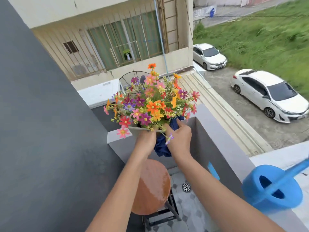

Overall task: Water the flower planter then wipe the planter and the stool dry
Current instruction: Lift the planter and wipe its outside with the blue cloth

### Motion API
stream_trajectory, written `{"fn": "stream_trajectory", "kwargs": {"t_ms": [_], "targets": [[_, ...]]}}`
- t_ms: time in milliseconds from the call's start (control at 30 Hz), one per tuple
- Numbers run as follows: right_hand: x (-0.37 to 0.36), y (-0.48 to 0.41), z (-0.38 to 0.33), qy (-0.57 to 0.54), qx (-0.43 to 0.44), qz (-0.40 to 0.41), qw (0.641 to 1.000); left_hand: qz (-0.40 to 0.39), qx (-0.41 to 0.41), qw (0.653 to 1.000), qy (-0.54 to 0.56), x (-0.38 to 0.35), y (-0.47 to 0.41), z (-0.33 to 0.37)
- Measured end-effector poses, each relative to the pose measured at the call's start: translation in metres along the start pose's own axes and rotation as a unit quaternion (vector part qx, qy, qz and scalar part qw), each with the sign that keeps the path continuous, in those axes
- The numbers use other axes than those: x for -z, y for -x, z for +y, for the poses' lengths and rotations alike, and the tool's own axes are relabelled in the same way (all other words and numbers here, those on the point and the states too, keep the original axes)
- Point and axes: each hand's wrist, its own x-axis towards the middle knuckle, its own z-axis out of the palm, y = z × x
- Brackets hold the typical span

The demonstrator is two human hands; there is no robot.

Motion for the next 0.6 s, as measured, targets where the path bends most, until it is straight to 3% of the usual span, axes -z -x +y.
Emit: {"fn": "stream_trajectory", "kwargs": {"t_ms": [167,367,600], "targets": [[0.000,0.014,-0.012,0.009,0.044,-0.031,0.999,0.022,0.018,1.000,0.005,0.005,-0.008,0.000],[0.008,0.019,-0.002,-0.019,0.103,-0.095,0.990,-0.023,0.041,0.980,0.195,0.028,-0.016,0.000],[0.029,-0.049,-0.013,0.036,0.082,-0.018,0.996,-0.088,0.060,0.958,0.265,0.038,0.004,0.002]]}}
